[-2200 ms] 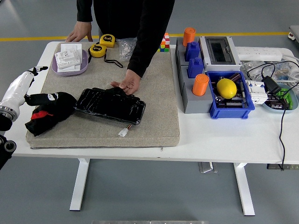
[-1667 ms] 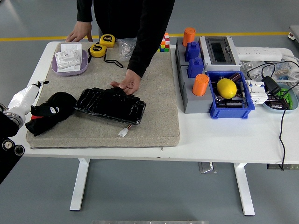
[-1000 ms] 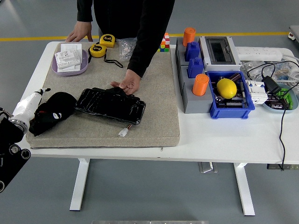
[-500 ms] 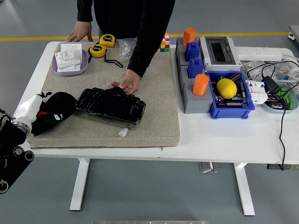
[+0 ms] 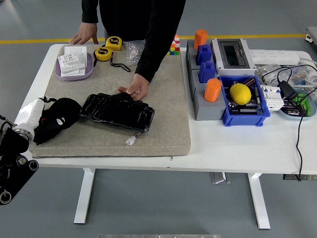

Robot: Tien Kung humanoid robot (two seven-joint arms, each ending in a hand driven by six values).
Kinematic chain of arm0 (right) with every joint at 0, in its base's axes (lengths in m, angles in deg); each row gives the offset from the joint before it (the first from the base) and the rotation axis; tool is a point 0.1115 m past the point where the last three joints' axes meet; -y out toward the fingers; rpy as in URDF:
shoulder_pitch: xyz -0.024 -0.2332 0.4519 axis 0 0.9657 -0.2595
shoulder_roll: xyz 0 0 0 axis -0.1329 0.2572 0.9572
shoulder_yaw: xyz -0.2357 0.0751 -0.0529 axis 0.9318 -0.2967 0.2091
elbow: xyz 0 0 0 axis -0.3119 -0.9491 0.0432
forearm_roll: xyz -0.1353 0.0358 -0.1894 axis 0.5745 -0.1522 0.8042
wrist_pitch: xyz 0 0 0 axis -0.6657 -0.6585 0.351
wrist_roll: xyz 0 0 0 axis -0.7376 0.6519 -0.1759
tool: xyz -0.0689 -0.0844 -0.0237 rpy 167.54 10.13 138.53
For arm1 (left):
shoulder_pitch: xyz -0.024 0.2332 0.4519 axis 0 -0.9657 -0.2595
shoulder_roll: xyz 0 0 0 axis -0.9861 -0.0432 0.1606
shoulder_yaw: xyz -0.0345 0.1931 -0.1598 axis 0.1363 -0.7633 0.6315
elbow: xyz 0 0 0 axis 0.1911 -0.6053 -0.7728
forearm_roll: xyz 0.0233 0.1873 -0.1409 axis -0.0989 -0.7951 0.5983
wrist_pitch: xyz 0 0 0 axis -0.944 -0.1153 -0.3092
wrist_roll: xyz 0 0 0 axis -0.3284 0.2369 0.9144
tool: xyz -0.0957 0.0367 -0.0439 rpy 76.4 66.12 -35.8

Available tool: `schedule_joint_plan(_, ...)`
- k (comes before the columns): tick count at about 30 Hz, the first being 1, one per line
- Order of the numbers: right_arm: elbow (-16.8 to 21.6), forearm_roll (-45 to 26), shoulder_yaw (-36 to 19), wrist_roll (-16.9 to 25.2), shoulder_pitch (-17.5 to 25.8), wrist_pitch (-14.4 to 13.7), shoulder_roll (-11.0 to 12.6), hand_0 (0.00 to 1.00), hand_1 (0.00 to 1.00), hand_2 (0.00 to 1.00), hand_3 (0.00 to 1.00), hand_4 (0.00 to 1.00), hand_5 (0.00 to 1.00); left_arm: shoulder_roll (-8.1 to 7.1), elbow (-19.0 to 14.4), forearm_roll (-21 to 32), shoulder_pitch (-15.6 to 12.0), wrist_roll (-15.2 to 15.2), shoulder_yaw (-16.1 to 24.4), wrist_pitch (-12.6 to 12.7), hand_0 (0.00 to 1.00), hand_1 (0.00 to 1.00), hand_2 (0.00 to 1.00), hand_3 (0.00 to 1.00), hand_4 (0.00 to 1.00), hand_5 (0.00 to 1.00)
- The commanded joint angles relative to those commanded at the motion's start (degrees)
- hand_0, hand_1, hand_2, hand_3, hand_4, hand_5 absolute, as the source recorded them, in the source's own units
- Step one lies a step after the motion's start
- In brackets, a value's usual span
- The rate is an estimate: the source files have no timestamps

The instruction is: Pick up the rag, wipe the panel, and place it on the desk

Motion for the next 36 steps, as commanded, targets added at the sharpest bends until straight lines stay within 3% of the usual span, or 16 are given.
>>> schedule_joint_plan(10, 0.08, 0.54, -0.97, -0.05, 0.03, -0.11, -0.05, 0.741, 0.662, 0.696, 0.610, 0.998, 0.545, -0.05, 0.60, -0.83, -0.09, -0.01, -0.07, 0.70, 0.425, 0.383, 0.822, 0.621, 0.618, 0.123)
schedule_joint_plan(11, 0.10, 0.56, -0.98, -0.04, 0.04, -0.11, -0.06, 0.741, 0.663, 0.696, 0.610, 0.998, 0.545, -0.05, 0.67, -1.04, -0.08, -0.07, -0.08, 0.76, 0.404, 0.347, 0.814, 0.593, 0.572, 0.090)
schedule_joint_plan(22, 0.07, 0.53, -1.06, -0.08, 0.01, -0.12, -0.11, 0.741, 0.663, 0.697, 0.610, 0.998, 0.545, 0.19, 1.16, -2.03, -0.14, 0.31, 0.01, 2.54, 0.390, 0.326, 0.791, 0.576, 0.542, 0.070)
schedule_joint_plan(23, 0.07, 0.49, -1.10, -0.06, 0.01, -0.17, -0.11, 0.741, 0.662, 0.697, 0.610, 0.998, 0.544, 0.21, 1.16, -2.13, -0.13, 0.35, 0.05, 2.75, 0.361, 0.276, 0.690, 0.548, 0.465, 0.043)
schedule_joint_plan(28, 0.04, 0.34, -0.94, -0.08, -0.07, -0.17, -0.08, 0.741, 0.662, 0.697, 0.610, 0.998, 0.544, 0.19, 1.07, -1.77, -0.10, 0.40, 0.01, 3.11, 0.361, 0.276, 0.690, 0.548, 0.465, 0.043)
schedule_joint_plan(29, 0.04, 0.32, -0.92, -0.08, -0.08, -0.16, -0.09, 0.740, 0.661, 0.697, 0.610, 0.998, 0.542, 0.18, 1.02, -1.63, -0.13, 0.44, 0.03, 3.14, 0.345, 0.246, 0.656, 0.534, 0.405, 0.025)
schedule_joint_plan(36, 0.07, 0.08, -0.69, -0.07, -0.07, -0.19, -0.03, 0.739, 0.662, 0.698, 0.610, 0.998, 0.543, -0.20, -1.21, -0.06, -0.46, 0.87, 0.46, 3.79, 0.334, 0.236, 0.633, 0.526, 0.368, 0.018)
